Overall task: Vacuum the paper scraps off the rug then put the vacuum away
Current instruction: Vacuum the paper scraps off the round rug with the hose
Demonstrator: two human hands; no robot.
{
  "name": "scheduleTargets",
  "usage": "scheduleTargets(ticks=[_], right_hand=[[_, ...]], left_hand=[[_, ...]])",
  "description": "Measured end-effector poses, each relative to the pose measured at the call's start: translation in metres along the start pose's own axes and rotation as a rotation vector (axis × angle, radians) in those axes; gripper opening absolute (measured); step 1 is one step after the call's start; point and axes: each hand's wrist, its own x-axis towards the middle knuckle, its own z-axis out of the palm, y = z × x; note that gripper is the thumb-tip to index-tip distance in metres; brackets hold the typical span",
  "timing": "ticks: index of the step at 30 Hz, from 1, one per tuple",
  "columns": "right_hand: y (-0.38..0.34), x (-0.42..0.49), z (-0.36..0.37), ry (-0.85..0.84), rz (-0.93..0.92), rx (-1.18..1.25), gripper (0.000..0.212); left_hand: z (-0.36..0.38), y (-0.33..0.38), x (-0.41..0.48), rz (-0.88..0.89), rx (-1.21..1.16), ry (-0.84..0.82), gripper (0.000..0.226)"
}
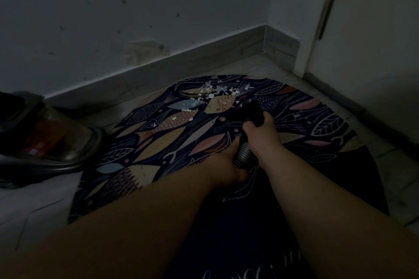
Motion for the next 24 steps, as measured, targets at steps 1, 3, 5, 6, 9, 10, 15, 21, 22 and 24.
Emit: scheduleTargets(ticks=[1, 3, 5, 6, 9, 10, 15, 21, 22, 24], right_hand=[[0.000, 0.002, -0.003, 0.020, 0.011, 0.012, 0.071], [0.001, 0.005, -0.008, 0.051, 0.022, 0.032, 0.068], [0.001, 0.008, -0.013, 0.078, 0.025, 0.041, 0.063], [0.001, 0.009, -0.014, 0.090, 0.027, 0.042, 0.061], [0.002, 0.015, -0.019, 0.113, 0.028, 0.070, 0.059], [0.002, 0.016, -0.021, 0.120, 0.030, 0.076, 0.060], [0.003, 0.028, -0.025, 0.124, 0.032, 0.094, 0.060], [-0.004, 0.045, -0.021, 0.103, 0.037, 0.102, 0.060], [-0.006, 0.049, -0.019, 0.101, 0.034, 0.103, 0.060], [-0.011, 0.055, -0.018, 0.101, 0.027, 0.099, 0.059]], left_hand=[[0.001, 0.003, 0.001, 0.005, 0.014, -0.003, 0.096], [0.001, 0.009, 0.005, 0.011, 0.043, 0.000, 0.094], [0.002, 0.014, 0.010, 0.016, 0.069, -0.005, 0.094], [0.001, 0.016, 0.012, 0.015, 0.076, -0.012, 0.094], [0.001, 0.023, 0.019, 0.017, 0.091, -0.024, 0.092], [0.001, 0.025, 0.021, 0.020, 0.095, -0.028, 0.092], [0.001, 0.032, 0.033, 0.022, 0.076, -0.034, 0.093], [-0.005, 0.031, 0.047, -0.004, 0.083, 0.033, 0.090], [-0.007, 0.030, 0.050, -0.003, 0.085, 0.054, 0.090], [-0.008, 0.030, 0.056, 0.003, 0.051, 0.067, 0.092]])
